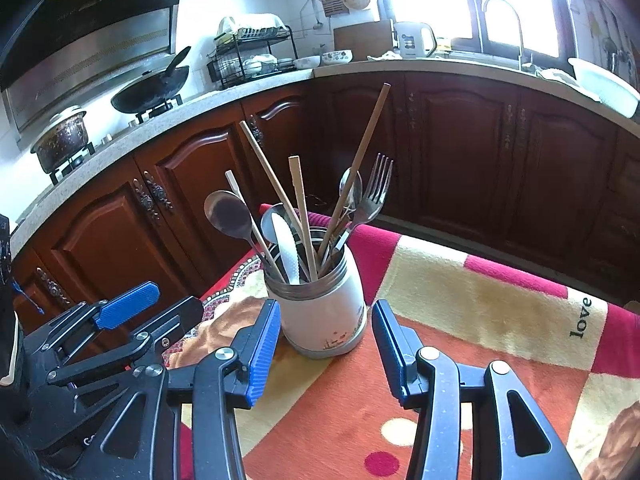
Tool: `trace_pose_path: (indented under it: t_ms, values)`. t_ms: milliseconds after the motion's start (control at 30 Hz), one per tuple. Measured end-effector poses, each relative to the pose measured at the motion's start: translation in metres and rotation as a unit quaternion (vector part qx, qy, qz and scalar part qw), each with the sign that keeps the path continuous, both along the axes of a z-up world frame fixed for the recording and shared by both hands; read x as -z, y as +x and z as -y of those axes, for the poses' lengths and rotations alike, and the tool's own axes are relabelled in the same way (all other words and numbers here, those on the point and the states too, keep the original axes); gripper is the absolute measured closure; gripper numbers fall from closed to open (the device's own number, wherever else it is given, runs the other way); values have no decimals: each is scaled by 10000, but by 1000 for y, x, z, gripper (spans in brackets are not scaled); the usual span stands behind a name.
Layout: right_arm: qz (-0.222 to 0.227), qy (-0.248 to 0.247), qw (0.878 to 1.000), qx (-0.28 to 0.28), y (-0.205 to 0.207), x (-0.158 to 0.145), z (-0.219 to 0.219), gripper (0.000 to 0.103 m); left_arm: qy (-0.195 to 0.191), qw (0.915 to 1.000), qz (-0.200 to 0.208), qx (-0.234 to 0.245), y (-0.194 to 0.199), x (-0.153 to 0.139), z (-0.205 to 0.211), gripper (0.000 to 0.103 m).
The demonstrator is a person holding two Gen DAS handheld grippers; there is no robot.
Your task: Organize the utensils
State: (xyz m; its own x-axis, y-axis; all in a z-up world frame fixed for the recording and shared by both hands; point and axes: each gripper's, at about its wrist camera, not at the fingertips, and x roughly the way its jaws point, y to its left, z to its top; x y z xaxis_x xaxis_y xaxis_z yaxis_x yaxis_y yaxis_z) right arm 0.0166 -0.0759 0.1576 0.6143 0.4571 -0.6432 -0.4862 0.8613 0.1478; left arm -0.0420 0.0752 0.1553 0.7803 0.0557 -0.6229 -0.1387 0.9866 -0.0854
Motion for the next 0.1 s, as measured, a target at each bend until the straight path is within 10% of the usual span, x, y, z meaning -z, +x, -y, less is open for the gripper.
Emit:
trace_pose_path:
  t_ms: [100]
  values:
    - [5,15,10000,51,0,1,9,56,-38,10000,-45,38,1,1,3,51]
